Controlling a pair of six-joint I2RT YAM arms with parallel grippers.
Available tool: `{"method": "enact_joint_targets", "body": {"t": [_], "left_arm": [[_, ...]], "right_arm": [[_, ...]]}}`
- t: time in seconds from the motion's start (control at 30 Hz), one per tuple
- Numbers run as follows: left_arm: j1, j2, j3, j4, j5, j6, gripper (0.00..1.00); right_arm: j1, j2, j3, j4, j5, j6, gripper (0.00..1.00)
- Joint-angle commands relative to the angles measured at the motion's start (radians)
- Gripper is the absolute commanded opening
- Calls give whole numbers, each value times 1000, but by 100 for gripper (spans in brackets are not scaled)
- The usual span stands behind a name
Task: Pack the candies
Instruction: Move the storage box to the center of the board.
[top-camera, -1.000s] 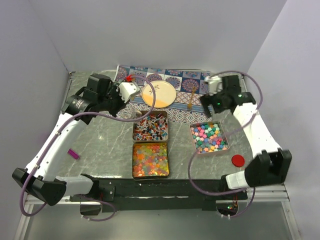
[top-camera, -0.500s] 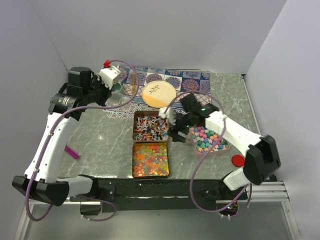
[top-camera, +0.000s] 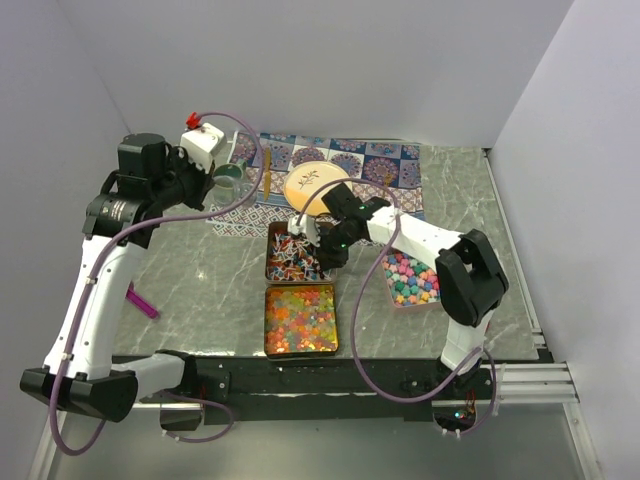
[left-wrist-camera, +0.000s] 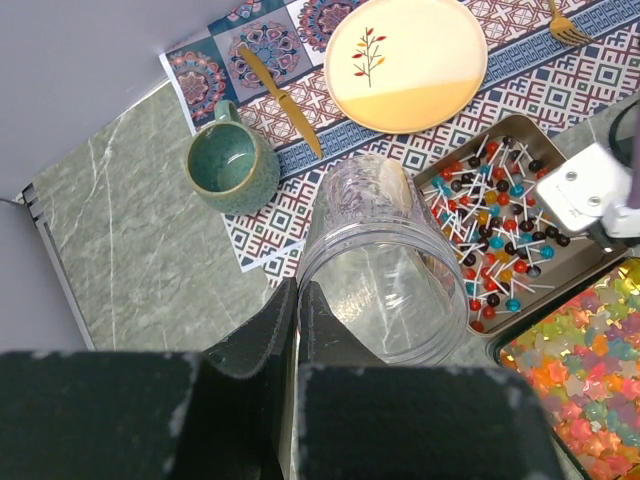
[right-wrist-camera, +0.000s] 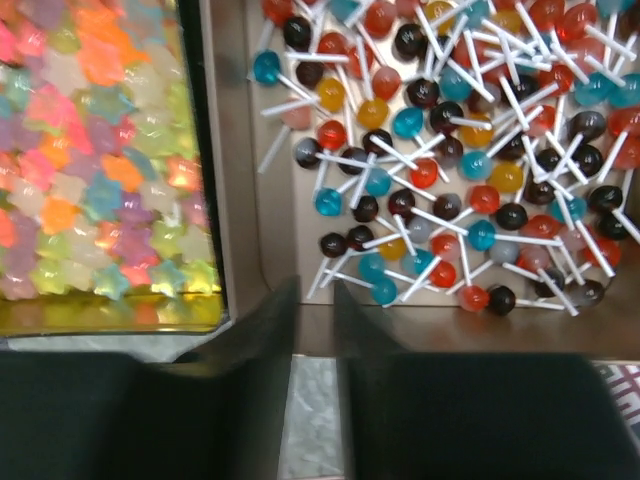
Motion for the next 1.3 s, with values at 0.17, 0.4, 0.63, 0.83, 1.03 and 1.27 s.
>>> {"method": "enact_joint_targets", "body": {"t": [0.17, 0.4, 0.63, 0.83, 1.03, 1.27], "left_arm": [[1, -4, 13, 70, 31, -3, 2], [11, 38, 39, 93, 55, -8, 2], [10, 56, 42, 99, 63, 1, 2], [11, 66, 36, 107, 59, 12, 2], [10, 76, 38, 113, 63, 14, 2], [10, 84, 53, 107, 59, 20, 3]], "right_arm": [[-78, -30, -38, -8, 84, 37, 16], [-164, -36, -82, -8, 156, 47, 16], [-208, -106, -202, -34, 194, 5, 16], [-204, -185, -286, -72, 185, -11, 16], [-164, -260, -343, -113, 194, -32, 17], [-198, -420, -257, -145, 190, -17, 45]]}}
